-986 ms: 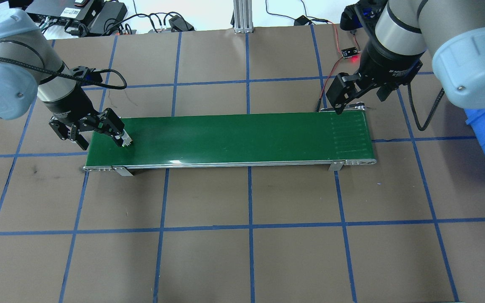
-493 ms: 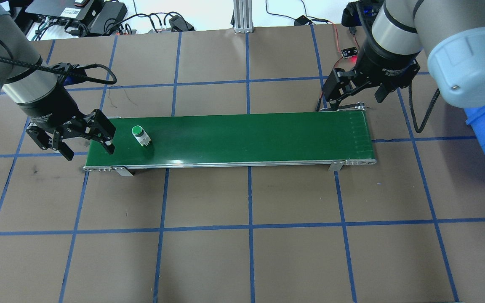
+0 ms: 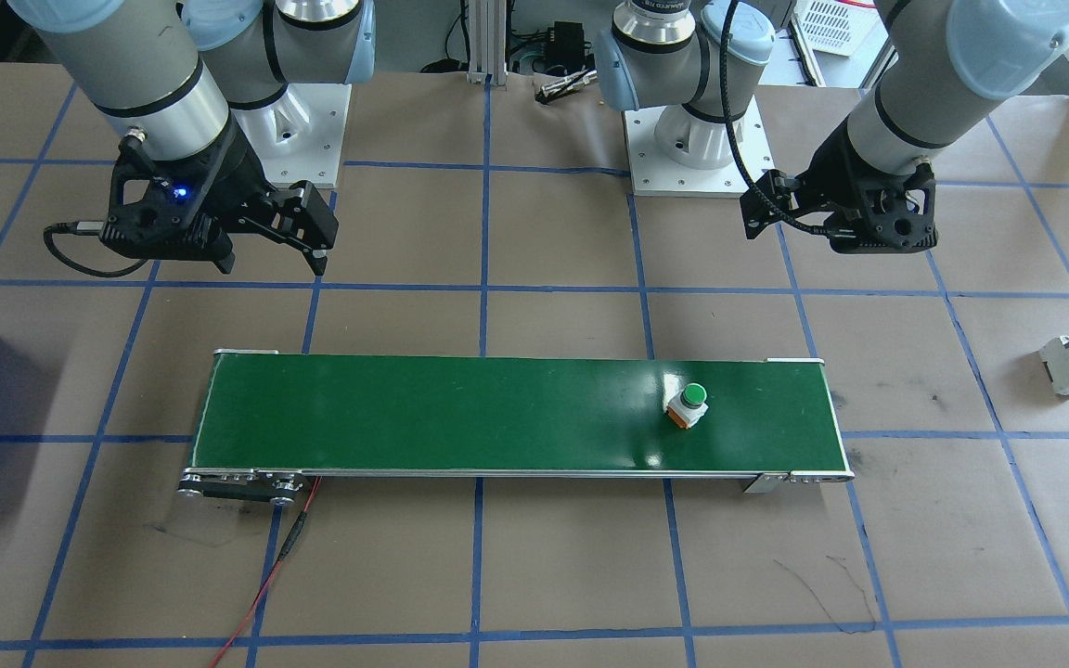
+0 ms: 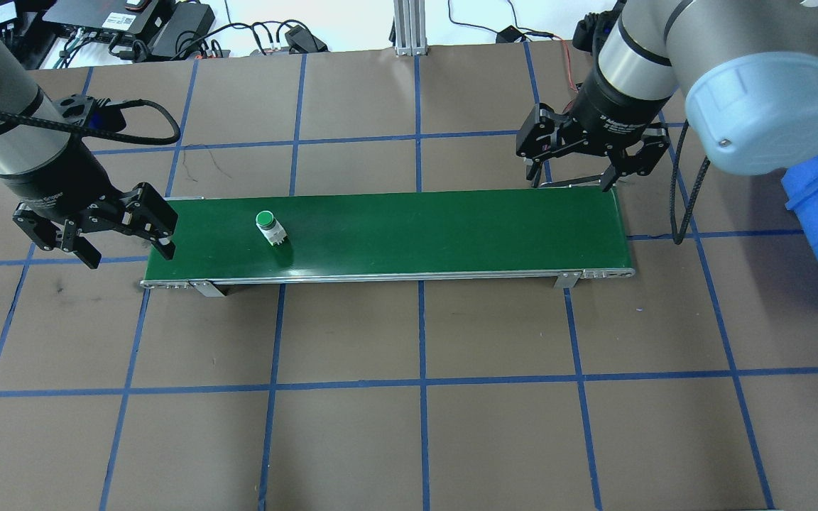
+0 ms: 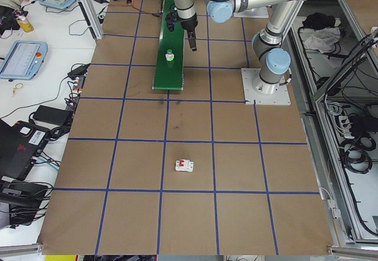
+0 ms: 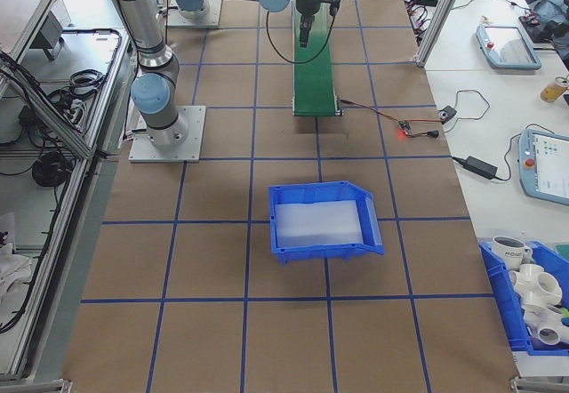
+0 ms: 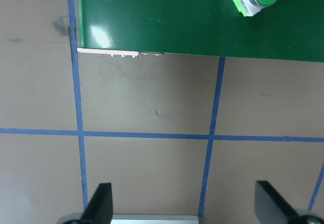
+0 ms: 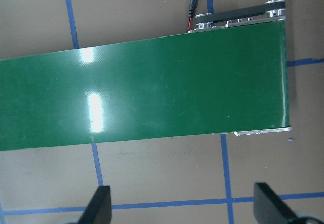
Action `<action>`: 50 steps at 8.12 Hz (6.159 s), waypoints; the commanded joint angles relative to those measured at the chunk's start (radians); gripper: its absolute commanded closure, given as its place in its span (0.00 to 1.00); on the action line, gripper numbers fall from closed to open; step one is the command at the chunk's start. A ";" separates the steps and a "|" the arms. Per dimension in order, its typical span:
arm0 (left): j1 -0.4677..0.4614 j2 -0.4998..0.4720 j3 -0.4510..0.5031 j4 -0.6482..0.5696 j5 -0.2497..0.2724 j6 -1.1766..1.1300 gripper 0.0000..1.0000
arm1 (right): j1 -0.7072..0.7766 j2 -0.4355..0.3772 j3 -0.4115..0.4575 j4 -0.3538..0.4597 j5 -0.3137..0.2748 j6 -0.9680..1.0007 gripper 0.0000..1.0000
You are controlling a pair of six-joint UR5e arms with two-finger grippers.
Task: Move button from left to right
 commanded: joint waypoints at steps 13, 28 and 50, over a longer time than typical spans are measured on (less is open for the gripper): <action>0.007 0.114 0.004 -0.120 0.050 -0.006 0.00 | 0.111 0.232 0.056 -0.248 0.164 0.544 0.01; -0.005 0.145 0.004 -0.122 0.050 0.012 0.00 | 0.106 0.350 0.048 -0.316 -0.116 0.189 0.16; -0.005 0.154 -0.004 -0.120 0.044 0.012 0.00 | -0.822 0.500 -0.071 -0.467 -0.204 -1.890 0.65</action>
